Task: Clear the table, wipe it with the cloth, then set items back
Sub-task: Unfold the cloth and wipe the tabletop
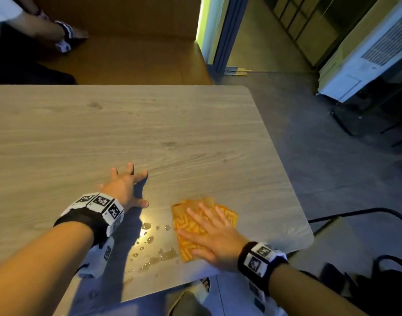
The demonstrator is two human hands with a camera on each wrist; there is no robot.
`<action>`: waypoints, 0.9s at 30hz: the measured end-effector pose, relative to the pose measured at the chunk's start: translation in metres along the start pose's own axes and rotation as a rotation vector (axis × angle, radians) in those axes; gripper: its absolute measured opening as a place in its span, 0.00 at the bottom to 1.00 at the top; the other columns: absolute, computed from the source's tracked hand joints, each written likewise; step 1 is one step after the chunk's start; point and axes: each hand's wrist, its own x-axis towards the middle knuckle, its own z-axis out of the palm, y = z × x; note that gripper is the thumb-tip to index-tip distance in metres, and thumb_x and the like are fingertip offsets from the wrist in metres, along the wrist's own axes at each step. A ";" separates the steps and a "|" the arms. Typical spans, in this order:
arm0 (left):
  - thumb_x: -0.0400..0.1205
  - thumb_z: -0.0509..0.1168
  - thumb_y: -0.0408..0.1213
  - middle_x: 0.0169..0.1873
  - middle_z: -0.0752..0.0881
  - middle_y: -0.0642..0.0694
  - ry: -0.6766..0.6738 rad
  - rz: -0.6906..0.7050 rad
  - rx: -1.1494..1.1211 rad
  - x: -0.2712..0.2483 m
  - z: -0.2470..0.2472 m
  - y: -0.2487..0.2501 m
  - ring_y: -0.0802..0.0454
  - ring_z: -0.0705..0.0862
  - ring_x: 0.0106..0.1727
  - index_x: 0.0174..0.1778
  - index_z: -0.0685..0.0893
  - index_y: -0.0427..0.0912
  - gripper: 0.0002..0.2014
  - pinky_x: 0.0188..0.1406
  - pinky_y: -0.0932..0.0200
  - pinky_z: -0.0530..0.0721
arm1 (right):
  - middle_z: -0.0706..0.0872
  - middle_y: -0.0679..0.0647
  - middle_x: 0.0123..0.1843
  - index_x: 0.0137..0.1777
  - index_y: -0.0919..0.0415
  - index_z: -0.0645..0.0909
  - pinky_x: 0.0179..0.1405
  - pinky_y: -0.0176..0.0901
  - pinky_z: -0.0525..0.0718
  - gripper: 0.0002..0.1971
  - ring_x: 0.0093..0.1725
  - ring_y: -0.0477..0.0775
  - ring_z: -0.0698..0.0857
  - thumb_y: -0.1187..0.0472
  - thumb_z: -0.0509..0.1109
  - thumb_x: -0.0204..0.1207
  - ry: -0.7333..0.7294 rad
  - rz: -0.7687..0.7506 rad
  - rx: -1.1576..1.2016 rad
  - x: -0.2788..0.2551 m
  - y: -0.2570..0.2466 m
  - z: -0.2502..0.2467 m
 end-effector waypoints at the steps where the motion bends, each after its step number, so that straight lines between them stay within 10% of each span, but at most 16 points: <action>1: 0.72 0.77 0.53 0.86 0.45 0.49 0.000 0.003 0.000 -0.001 0.000 0.000 0.33 0.42 0.84 0.84 0.55 0.62 0.48 0.77 0.28 0.62 | 0.35 0.46 0.86 0.82 0.30 0.50 0.77 0.70 0.28 0.27 0.84 0.59 0.31 0.35 0.46 0.83 0.029 -0.002 -0.020 0.002 0.021 0.001; 6: 0.73 0.76 0.54 0.86 0.42 0.51 -0.006 0.000 -0.002 -0.003 0.000 0.000 0.36 0.42 0.85 0.84 0.53 0.64 0.48 0.77 0.30 0.64 | 0.31 0.49 0.86 0.83 0.31 0.44 0.79 0.74 0.38 0.27 0.84 0.62 0.31 0.37 0.44 0.85 0.271 0.894 0.258 0.071 0.076 -0.033; 8: 0.73 0.76 0.55 0.86 0.43 0.50 -0.032 -0.001 0.016 -0.005 -0.003 0.002 0.34 0.42 0.85 0.84 0.54 0.63 0.48 0.77 0.30 0.64 | 0.31 0.51 0.86 0.83 0.32 0.44 0.78 0.77 0.38 0.27 0.84 0.66 0.32 0.38 0.44 0.85 0.235 0.773 0.193 0.087 0.050 -0.031; 13: 0.75 0.71 0.59 0.83 0.59 0.47 -0.028 0.049 0.187 -0.011 -0.022 0.009 0.35 0.62 0.80 0.82 0.60 0.62 0.40 0.74 0.43 0.73 | 0.50 0.55 0.88 0.82 0.35 0.58 0.74 0.76 0.48 0.28 0.85 0.68 0.50 0.36 0.51 0.82 0.075 -0.091 -0.164 0.057 0.051 -0.022; 16: 0.75 0.71 0.56 0.73 0.73 0.50 0.065 0.110 0.211 0.001 -0.045 0.004 0.45 0.78 0.68 0.77 0.69 0.60 0.33 0.65 0.48 0.81 | 0.33 0.48 0.86 0.83 0.32 0.46 0.81 0.74 0.43 0.30 0.85 0.62 0.36 0.33 0.41 0.81 0.157 0.428 0.015 0.092 0.110 -0.057; 19: 0.71 0.76 0.55 0.79 0.67 0.47 0.115 0.082 0.135 0.031 -0.067 -0.006 0.42 0.73 0.74 0.82 0.62 0.56 0.44 0.69 0.46 0.78 | 0.33 0.51 0.87 0.84 0.33 0.43 0.79 0.75 0.40 0.28 0.85 0.64 0.34 0.37 0.42 0.85 0.232 0.864 0.245 0.142 0.112 -0.077; 25: 0.64 0.79 0.62 0.86 0.39 0.46 0.038 -0.048 0.185 0.093 -0.104 -0.012 0.27 0.49 0.83 0.84 0.41 0.63 0.62 0.76 0.27 0.64 | 0.57 0.56 0.87 0.82 0.35 0.58 0.72 0.81 0.56 0.27 0.83 0.72 0.58 0.36 0.47 0.84 0.207 -0.168 -0.234 0.125 0.103 -0.051; 27: 0.62 0.80 0.62 0.85 0.37 0.45 -0.021 -0.061 0.164 0.102 -0.111 -0.014 0.24 0.46 0.83 0.84 0.39 0.63 0.65 0.78 0.26 0.58 | 0.63 0.57 0.85 0.80 0.37 0.66 0.69 0.83 0.67 0.26 0.80 0.73 0.66 0.36 0.47 0.84 0.317 -0.036 -0.261 0.143 0.138 -0.059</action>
